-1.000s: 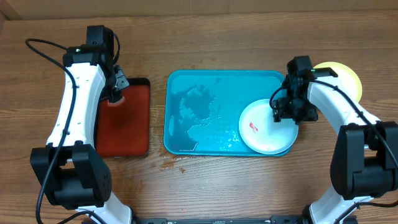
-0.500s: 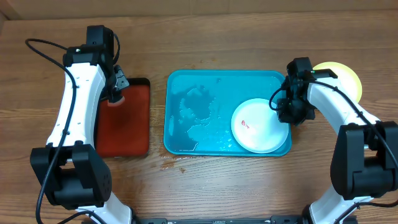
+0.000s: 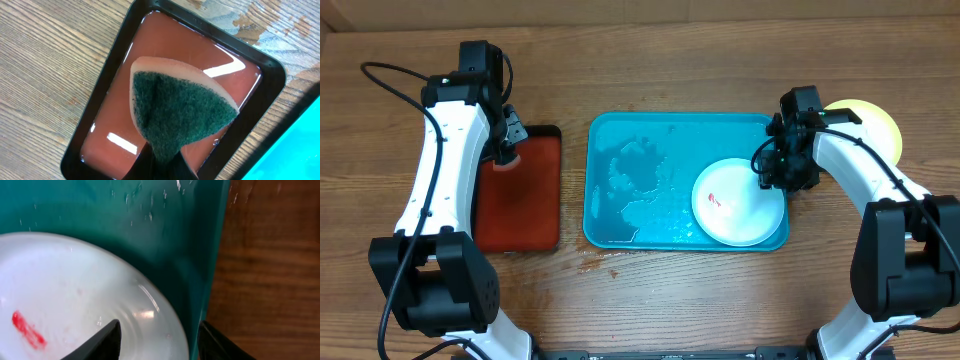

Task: Clean dirty plates on tray and stack at the side
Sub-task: 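Move the right gripper to the white plate and grasp its rim, then drag the white plate toward the tray center with the right gripper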

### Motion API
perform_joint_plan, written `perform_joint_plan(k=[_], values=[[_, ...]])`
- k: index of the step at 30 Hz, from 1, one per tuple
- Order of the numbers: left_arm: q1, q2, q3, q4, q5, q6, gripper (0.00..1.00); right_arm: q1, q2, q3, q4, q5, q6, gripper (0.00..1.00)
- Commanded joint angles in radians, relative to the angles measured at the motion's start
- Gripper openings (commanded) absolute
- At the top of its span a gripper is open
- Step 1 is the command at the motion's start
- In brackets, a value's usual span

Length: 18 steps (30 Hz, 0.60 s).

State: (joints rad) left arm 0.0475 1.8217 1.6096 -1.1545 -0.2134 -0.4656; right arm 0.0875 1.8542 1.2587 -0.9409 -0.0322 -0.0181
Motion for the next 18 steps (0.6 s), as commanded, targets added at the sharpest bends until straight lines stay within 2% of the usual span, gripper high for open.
perform_joint_plan(k=[1,4,18], values=[[-0.002,0.006,-0.005,0.004,0.004,-0.006,0.04,0.001,-0.011,0.003,0.045,0.005,-0.095,0.50],[-0.002,0.006,-0.005,0.004,0.004,-0.006,0.04,0.003,-0.011,0.003,0.079,-0.114,-0.220,0.50],[-0.002,0.006,-0.005,0.002,0.004,-0.006,0.04,0.003,0.049,0.002,0.094,-0.074,-0.252,0.56]])
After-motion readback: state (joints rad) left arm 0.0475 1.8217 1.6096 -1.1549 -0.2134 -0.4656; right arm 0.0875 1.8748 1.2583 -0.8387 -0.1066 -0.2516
